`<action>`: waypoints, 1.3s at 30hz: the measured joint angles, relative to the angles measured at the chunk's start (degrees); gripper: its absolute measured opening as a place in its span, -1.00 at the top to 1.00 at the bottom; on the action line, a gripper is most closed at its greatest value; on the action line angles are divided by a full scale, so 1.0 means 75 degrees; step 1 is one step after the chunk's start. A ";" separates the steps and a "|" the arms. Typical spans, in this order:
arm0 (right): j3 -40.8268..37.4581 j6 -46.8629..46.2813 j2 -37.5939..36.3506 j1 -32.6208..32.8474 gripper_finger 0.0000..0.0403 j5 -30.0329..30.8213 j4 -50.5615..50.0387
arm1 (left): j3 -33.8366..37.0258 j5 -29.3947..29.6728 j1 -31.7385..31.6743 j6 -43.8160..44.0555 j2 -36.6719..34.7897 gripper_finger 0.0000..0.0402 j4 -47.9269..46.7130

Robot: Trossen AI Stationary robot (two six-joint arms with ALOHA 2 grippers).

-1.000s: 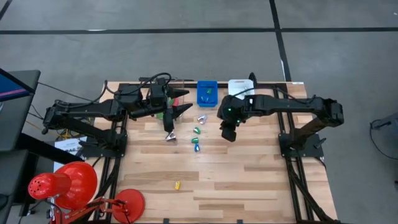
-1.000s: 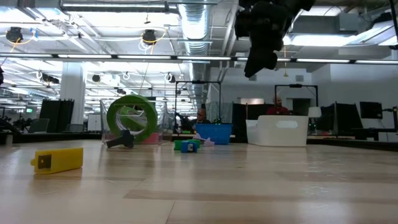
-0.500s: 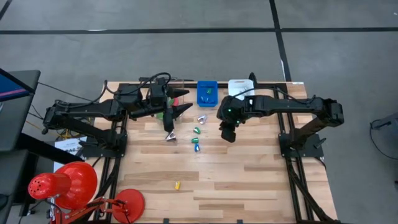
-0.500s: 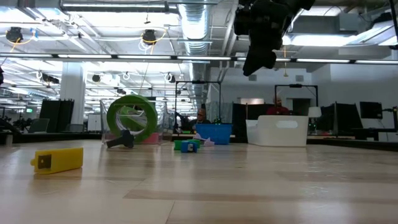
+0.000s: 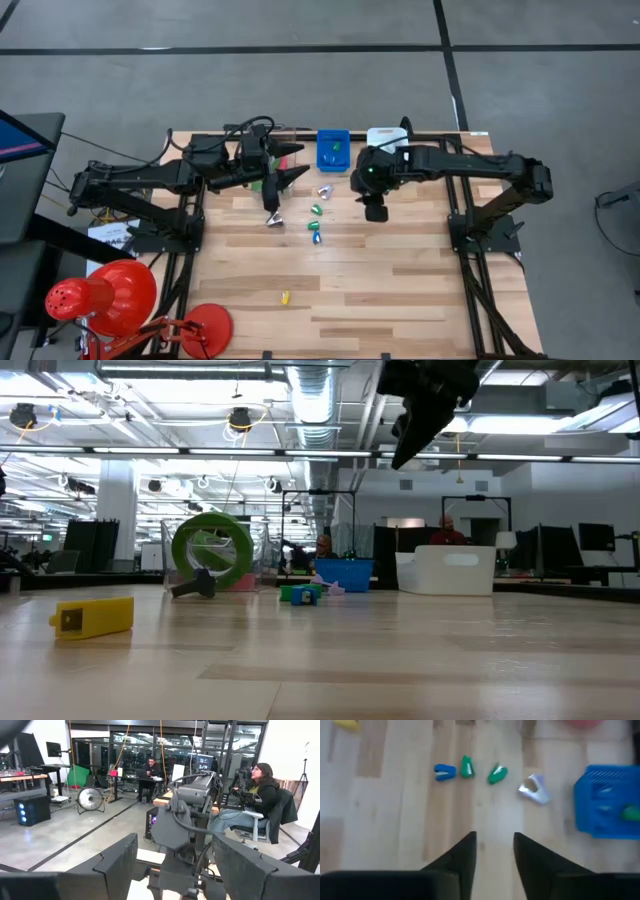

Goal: Pick and place Stapler, Stapler remover, tape
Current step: Put the purple stapler remover into the white bin

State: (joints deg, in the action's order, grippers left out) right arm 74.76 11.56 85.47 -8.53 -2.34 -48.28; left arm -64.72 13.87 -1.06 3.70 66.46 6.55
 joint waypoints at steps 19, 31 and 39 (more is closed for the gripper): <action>0.0547 0.1738 0.0003 -0.0134 -0.52 0.1499 -0.0706 | 0.0001 0.0000 0.0003 0.0000 0.0001 -0.22 -0.0001; 0.1254 0.2333 0.0003 -0.0921 -0.52 0.1175 -0.1760 | 0.0001 0.0000 0.0003 0.0000 0.0000 -0.22 -0.0003; 0.1250 0.2345 0.0299 -0.1218 -0.52 0.0462 -0.1077 | 0.0001 0.0000 0.0001 0.0000 0.0002 -0.22 -0.0003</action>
State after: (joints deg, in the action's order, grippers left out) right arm 84.13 29.15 87.72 -17.67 1.13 -56.36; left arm -64.71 13.87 -1.05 3.71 66.47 6.52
